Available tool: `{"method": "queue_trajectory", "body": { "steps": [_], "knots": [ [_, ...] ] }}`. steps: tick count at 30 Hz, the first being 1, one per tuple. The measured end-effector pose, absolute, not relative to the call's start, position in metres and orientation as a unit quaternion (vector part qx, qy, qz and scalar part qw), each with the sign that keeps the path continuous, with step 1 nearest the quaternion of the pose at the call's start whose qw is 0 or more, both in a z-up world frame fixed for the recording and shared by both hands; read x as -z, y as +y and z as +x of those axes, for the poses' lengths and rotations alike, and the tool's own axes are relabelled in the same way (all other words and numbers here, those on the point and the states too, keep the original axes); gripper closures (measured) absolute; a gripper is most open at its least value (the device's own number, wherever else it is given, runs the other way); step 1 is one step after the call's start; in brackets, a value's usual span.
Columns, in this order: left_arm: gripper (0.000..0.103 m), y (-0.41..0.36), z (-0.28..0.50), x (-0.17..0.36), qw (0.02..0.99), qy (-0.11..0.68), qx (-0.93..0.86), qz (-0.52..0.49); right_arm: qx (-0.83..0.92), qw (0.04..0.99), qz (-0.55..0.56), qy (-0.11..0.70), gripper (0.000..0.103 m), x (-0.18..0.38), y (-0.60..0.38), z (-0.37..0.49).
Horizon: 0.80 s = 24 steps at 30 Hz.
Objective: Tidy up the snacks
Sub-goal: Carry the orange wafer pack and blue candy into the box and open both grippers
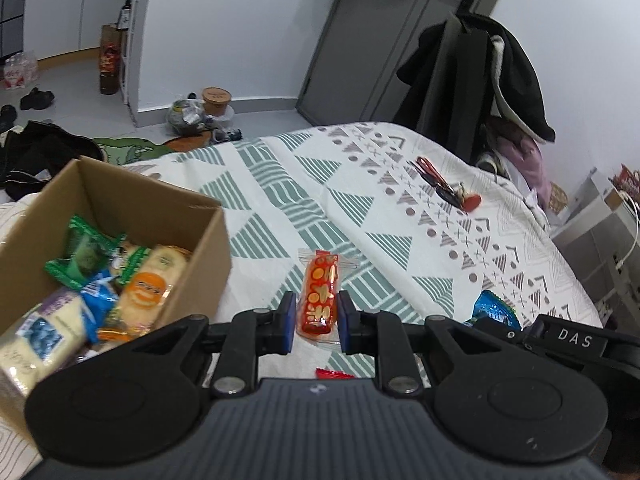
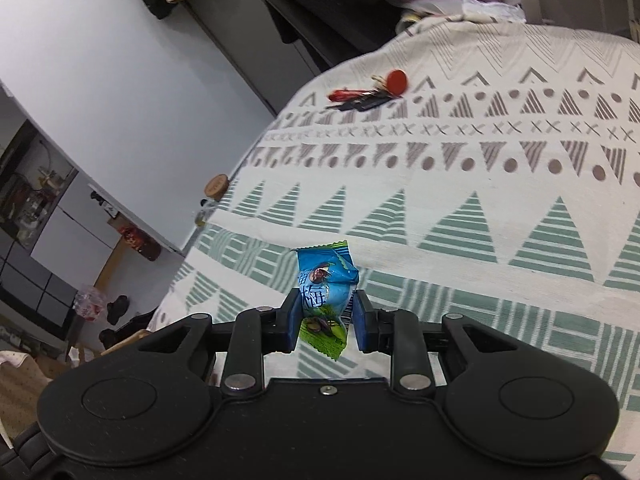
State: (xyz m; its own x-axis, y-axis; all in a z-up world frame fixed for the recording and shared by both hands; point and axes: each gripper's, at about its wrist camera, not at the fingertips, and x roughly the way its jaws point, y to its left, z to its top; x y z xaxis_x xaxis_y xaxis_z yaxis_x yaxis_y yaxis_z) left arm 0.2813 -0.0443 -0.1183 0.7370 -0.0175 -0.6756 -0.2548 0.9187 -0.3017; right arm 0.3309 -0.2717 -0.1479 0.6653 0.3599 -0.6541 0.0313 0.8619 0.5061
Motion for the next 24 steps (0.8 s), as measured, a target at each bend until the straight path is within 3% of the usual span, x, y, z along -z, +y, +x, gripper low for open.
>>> {"method": "queue_trajectory", "body": {
  "steps": [24],
  "knots": [
    [0.083,0.033,0.230,0.086,0.903,0.332,-0.138,-0.235,-0.176,0.897,0.210,0.348,0.077,0.110,-0.202,0.298]
  ]
}}
